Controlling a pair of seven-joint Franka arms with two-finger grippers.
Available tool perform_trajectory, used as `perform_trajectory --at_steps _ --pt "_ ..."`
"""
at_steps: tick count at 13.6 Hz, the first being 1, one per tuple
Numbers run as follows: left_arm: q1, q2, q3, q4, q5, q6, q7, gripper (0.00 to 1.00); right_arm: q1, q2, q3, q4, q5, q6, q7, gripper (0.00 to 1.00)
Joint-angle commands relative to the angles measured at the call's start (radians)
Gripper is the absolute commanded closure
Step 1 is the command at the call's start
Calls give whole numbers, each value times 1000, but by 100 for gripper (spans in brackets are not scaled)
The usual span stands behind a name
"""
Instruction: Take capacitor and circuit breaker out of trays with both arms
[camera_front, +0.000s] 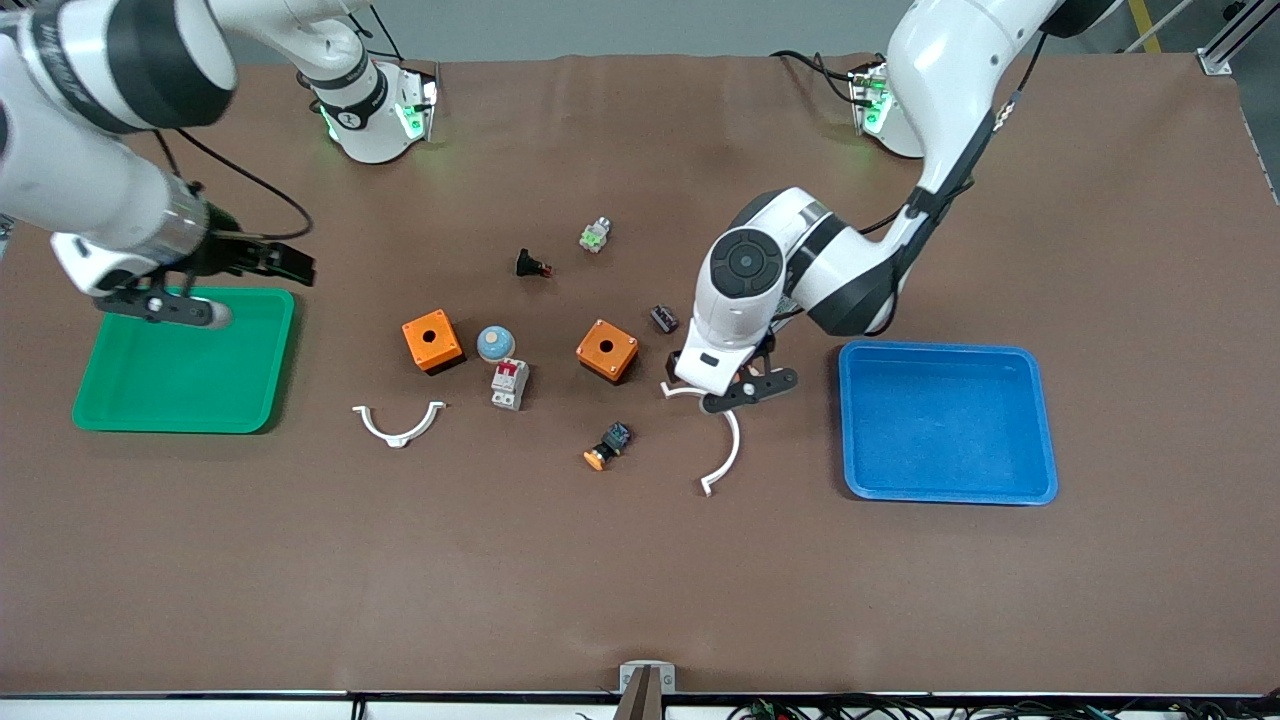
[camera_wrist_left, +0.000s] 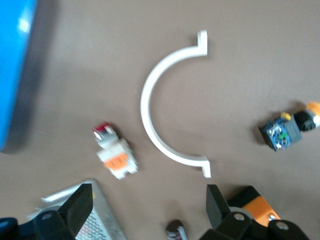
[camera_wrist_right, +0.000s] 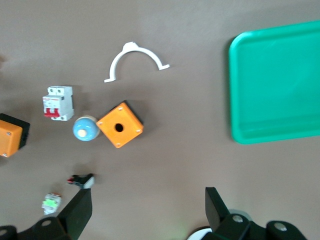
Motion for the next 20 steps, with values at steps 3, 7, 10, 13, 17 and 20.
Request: perform_trajectory --at_steps 3,7,10,13,17,20 --pt "132 -116 1 81 58 -140 283 0 -145 -32 18 59 -21 -30 -206 0" --pt "271 -240 -3 83 45 -223 512 0 -156 -18 21 247 -80 -144 -248 0" --pt "351 -314 -8 81 25 -275 653 0 -162 8 21 312 -70 -141 -246 0" --pt "422 -372 -8 81 -62 -325 768 0 -156 27 21 358 -71 -130 -235 0" --pt "349 -477 154 69 -197 -430 853 0 -162 33 23 358 -70 -124 -237 0" --pt "295 -547 233 28 -252 -499 899 0 -162 40 21 358 -76 -124 -237 0"
